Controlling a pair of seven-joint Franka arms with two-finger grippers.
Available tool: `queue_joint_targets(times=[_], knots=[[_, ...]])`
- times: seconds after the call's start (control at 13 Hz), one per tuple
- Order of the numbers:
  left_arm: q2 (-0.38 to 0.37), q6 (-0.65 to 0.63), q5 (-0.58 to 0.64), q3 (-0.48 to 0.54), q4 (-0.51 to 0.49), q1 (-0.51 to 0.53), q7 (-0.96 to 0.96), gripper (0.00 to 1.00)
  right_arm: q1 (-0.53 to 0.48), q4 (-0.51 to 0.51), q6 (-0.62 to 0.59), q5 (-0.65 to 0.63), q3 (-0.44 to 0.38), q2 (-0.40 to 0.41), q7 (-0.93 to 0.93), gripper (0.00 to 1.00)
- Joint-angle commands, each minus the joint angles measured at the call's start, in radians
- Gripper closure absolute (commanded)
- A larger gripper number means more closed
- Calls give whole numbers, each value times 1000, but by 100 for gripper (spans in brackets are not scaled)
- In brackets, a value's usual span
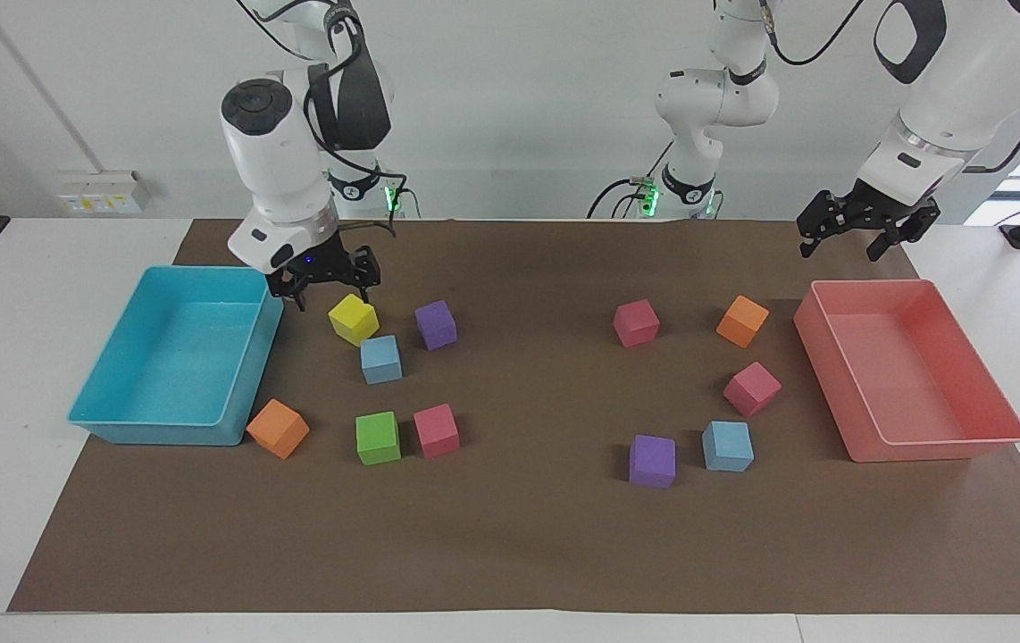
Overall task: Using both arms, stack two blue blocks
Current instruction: 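Reach the right gripper to the light-blue cube and grasp it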
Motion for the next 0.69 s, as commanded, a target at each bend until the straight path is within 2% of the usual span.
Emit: queue_joint_targets(times=[0.0, 0.31, 0.62], knots=[[2, 5, 15, 0, 5, 3, 0, 0, 18, -127, 124, 21, -1, -24, -26, 0], [2, 5, 15, 0, 5, 3, 0, 0, 33, -226, 266, 24, -1, 8, -41, 0], [2, 5, 15, 0, 5, 3, 0, 0, 34, -267, 377, 28, -1, 69, -75, 0]])
